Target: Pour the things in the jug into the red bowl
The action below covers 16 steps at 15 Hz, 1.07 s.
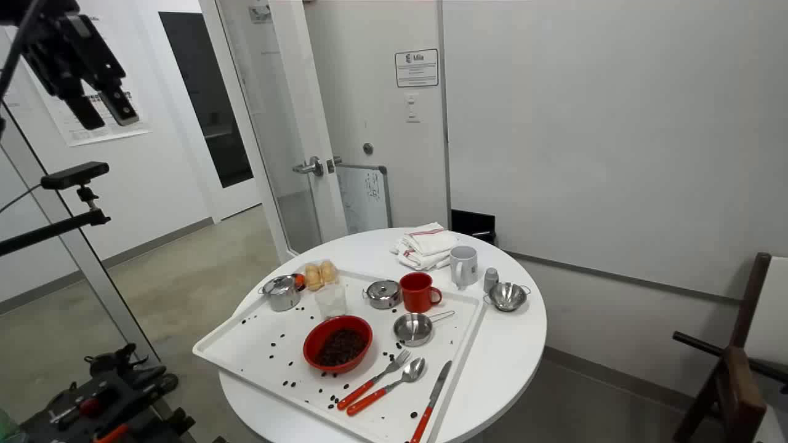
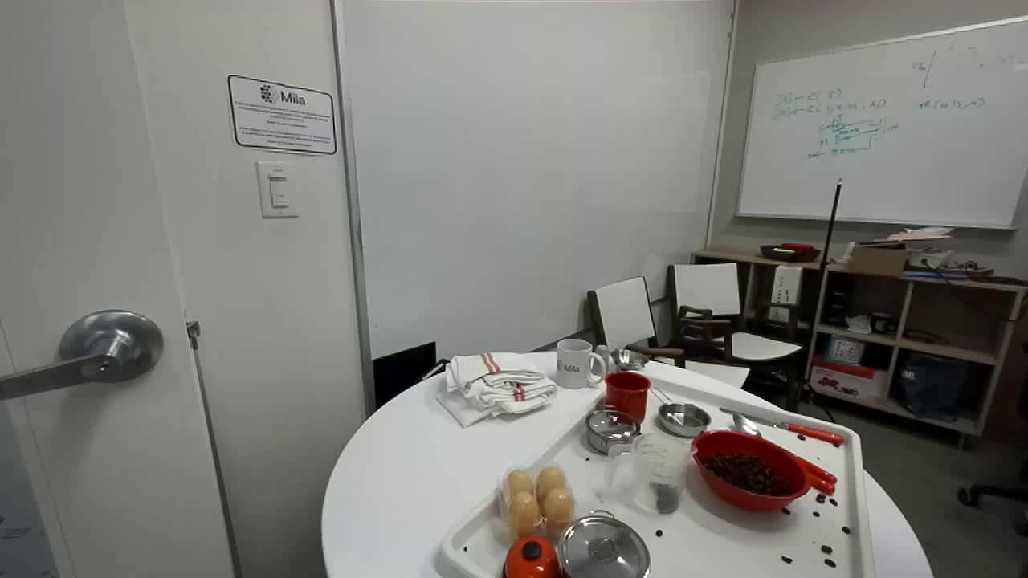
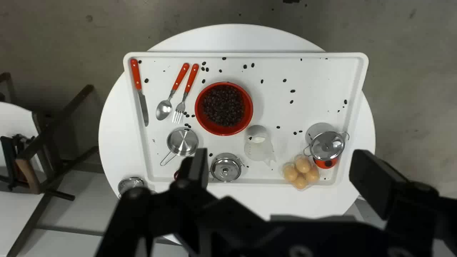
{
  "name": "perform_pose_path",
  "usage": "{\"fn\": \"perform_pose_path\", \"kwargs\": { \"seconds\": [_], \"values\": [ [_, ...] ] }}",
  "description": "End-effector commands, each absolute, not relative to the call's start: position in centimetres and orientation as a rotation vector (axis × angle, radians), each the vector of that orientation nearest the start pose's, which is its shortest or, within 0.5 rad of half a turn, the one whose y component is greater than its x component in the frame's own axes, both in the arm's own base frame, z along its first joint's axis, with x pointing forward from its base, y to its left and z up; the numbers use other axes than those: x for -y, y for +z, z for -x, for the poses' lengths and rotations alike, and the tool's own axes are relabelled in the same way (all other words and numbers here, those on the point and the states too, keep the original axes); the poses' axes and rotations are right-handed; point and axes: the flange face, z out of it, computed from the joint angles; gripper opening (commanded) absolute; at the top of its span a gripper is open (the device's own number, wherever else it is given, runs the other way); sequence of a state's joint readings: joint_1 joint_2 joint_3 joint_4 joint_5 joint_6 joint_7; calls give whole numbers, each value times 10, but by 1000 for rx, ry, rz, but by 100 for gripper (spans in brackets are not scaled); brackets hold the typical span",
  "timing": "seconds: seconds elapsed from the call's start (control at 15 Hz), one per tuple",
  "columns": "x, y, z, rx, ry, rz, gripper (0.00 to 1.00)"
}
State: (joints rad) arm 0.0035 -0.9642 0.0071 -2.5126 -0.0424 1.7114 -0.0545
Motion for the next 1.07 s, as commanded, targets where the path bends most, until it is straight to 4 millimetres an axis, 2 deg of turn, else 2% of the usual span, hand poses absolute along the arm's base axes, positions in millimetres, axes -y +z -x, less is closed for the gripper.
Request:
{"fn": "perform_pose_path", "kwargs": {
  "seconds": [0.0,0.53,0.73,1.0],
  "values": [
    [0,581,-274,103,-257,3181,100],
    [0,581,-274,103,-257,3181,100],
    [0,578,-291,-69,-188,3195,100],
    [-2,561,-312,-330,-162,3230,100]
  ]
}}
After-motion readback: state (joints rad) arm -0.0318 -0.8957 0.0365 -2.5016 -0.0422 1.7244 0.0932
